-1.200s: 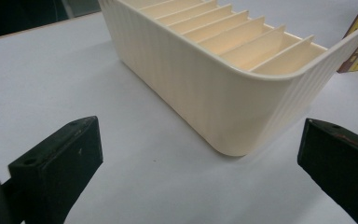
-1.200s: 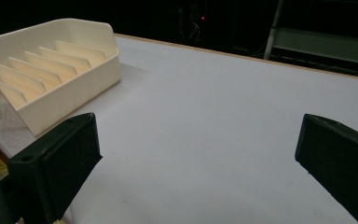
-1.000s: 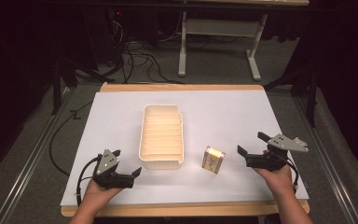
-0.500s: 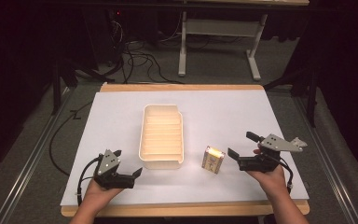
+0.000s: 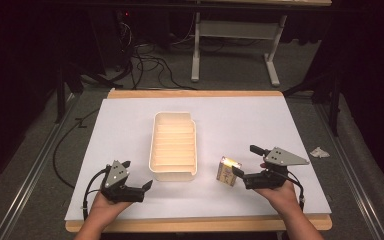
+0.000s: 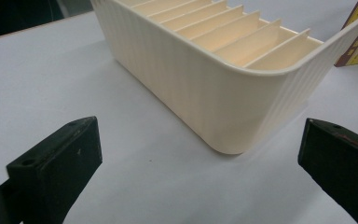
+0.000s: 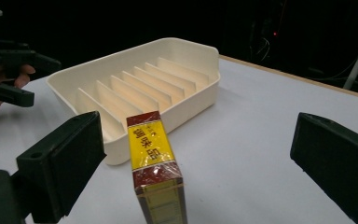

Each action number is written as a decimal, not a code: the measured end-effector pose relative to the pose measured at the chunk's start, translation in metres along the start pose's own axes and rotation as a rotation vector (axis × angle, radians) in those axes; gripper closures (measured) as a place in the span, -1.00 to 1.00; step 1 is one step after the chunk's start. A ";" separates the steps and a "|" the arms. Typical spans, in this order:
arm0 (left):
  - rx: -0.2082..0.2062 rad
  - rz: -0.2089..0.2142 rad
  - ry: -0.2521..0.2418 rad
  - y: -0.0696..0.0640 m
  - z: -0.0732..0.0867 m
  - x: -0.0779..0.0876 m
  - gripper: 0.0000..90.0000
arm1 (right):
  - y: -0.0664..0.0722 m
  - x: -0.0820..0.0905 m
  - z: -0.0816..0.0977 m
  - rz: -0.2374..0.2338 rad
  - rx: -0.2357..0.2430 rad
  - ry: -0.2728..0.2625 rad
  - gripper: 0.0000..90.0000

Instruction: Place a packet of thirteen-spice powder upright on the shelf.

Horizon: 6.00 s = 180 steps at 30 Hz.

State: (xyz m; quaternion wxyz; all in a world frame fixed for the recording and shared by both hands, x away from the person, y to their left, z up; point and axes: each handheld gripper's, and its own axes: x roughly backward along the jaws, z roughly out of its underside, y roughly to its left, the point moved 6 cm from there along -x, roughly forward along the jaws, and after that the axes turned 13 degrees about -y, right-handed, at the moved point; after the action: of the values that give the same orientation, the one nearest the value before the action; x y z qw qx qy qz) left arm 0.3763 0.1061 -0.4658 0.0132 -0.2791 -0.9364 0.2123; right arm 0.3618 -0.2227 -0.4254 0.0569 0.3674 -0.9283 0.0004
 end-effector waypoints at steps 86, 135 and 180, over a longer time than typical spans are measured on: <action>0.004 0.032 0.008 -0.003 -0.001 0.002 -1.00 | -0.008 -0.016 0.008 -0.102 -0.035 0.052 0.51; 0.045 0.052 -0.030 -0.008 -0.011 -0.001 -0.99 | 0.005 -0.071 -0.046 -0.312 0.056 -0.009 0.51; 0.039 0.048 -0.032 -0.007 -0.012 0.009 -1.00 | 0.061 -0.118 -0.047 -0.563 0.082 -0.017 0.51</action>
State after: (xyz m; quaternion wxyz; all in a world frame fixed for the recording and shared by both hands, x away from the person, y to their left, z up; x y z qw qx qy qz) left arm 0.3665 0.1106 -0.4526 -0.0016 -0.2978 -0.9253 0.2350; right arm 0.4104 -0.0954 -0.3889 0.0320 0.6127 -0.7894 0.0191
